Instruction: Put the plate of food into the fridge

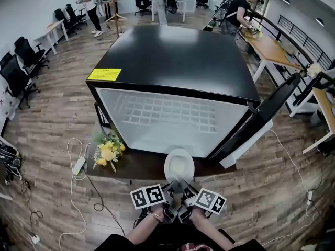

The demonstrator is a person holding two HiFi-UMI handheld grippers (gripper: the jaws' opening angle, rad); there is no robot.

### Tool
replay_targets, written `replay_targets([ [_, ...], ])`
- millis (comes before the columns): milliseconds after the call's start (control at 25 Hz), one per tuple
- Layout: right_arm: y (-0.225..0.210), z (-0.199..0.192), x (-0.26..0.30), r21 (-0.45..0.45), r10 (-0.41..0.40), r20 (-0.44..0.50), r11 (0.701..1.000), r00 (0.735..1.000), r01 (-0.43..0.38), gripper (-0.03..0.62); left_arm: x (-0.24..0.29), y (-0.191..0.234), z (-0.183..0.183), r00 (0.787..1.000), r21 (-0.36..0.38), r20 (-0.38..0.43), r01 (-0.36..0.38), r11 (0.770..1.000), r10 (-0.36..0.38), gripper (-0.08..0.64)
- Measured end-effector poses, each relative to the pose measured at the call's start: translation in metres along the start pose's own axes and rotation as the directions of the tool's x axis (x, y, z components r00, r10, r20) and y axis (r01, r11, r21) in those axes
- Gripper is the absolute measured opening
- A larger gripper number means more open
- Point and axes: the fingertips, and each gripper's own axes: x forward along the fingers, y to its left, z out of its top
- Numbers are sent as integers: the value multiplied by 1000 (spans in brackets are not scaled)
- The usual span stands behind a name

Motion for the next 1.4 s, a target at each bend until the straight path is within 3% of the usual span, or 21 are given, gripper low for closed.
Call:
replay_targets([
  [440, 20, 21, 48, 90, -70, 193, 995, 979, 53, 69, 19, 8, 61, 983, 85, -178, 64, 994, -48, 52],
  [680, 22, 48, 58, 123, -105, 253, 989, 962, 75, 69, 41, -2, 79, 970, 68, -234, 77, 995, -59, 52],
  [1000, 6, 72, 62, 139, -129, 261, 986, 957, 95, 71, 71, -8, 80, 964, 71, -260, 74, 995, -53, 52],
  [1400, 0, 97, 82, 110, -135, 202, 987, 970, 115, 72, 96, -6, 98, 975, 26, -220, 31, 999, -25, 54],
])
